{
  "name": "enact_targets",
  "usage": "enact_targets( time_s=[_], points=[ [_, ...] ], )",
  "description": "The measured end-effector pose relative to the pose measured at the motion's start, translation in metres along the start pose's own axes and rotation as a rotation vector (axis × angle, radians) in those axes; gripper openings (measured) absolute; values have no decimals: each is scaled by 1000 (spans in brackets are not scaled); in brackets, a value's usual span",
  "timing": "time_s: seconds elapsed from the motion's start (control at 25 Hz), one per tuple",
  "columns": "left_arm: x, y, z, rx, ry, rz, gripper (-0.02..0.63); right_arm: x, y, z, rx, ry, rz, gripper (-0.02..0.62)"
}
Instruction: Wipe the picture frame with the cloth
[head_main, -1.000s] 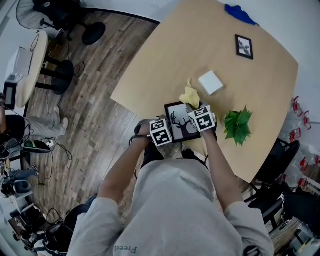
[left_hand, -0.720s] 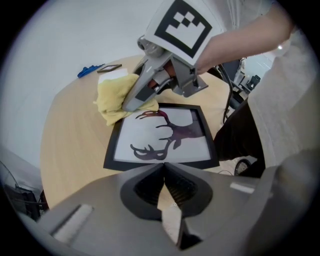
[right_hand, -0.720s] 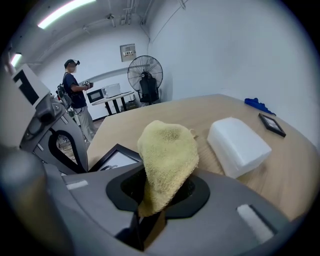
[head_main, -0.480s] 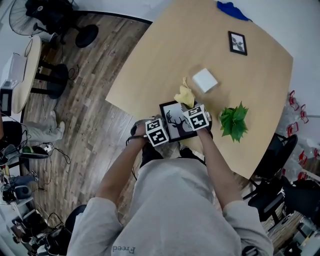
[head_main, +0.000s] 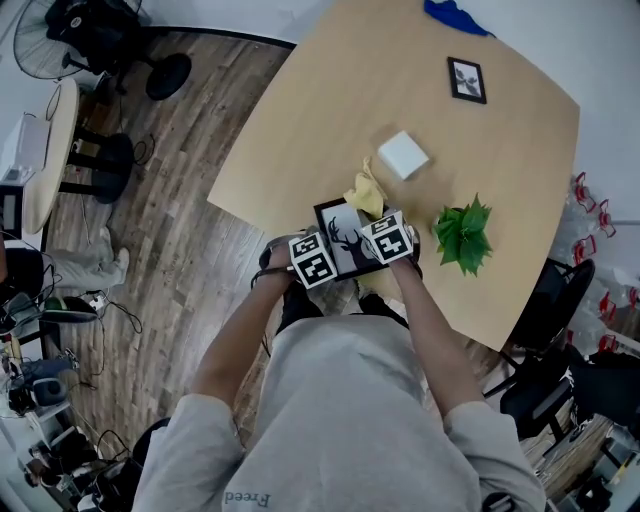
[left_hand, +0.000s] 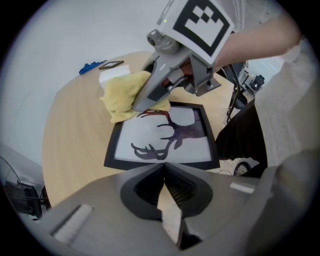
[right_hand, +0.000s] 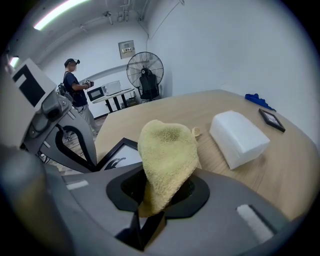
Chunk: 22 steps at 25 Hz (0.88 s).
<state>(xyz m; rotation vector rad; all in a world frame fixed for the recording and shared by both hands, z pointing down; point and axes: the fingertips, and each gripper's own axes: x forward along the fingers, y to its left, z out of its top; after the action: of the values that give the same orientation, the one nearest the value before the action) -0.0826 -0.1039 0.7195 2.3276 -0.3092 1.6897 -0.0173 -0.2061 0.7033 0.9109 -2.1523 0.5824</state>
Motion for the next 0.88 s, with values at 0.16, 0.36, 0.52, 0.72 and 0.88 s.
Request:
enact_targets(
  time_s=[0.16, 0.36, 0.52, 0.72, 0.88],
  points=[
    [-1, 0, 0, -8, 7, -12, 54, -1, 7, -6, 36, -6, -12, 74],
    [-1, -1, 2, 7, 21, -28, 54, -12, 6, -5, 48, -6, -19, 74],
    [-1, 0, 2, 15, 25, -37, 54, -16, 7, -11, 66, -32, -15, 74],
    [-2, 0, 1, 6, 10, -35, 54, -24, 12, -22, 87, -27, -4, 74],
    [-2, 0, 1, 2, 2, -34, 54, -30, 15, -29, 94, -21, 15, 74]
  ],
)
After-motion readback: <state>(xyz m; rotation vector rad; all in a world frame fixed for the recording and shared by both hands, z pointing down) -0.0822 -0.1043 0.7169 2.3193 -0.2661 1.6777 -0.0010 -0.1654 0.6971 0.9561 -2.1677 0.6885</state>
